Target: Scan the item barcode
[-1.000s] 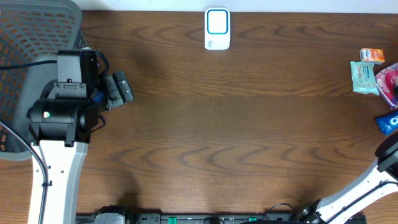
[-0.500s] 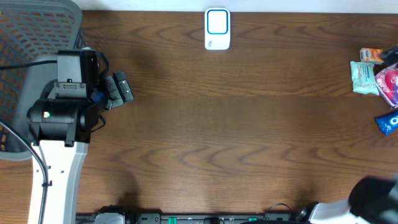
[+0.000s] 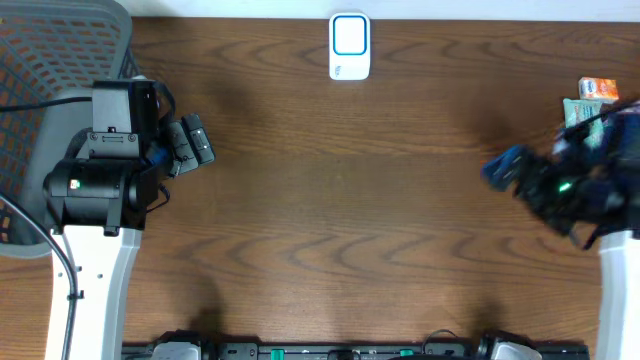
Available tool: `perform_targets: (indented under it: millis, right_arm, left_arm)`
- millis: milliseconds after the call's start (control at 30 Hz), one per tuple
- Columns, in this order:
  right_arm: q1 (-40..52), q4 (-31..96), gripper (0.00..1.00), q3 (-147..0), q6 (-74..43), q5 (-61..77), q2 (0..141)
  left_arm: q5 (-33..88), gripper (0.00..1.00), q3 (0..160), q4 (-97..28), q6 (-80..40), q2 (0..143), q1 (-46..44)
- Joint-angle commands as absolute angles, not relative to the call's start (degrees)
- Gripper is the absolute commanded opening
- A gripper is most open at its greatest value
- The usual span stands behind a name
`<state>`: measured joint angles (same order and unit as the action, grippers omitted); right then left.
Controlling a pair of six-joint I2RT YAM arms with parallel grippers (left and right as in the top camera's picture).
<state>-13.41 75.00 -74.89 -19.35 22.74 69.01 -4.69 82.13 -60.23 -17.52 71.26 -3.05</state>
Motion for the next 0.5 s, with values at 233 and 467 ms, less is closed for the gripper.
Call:
perform_targets:
  millis: [233, 467]
  right_arm:
    - [-7.5, 80.9, 0.99, -61.5, -25.7, 24.5, 68.2]
    - [-7.5, 81.9, 0.99, -60.4, -25.7, 23.9, 68.2]
  left_arm:
    - [-5.2, 0.98, 82.7, -60.4, -16.8, 71.4, -2.9]
    - [-5.2, 0.98, 82.7, -60.4, -16.8, 71.4, -2.9]
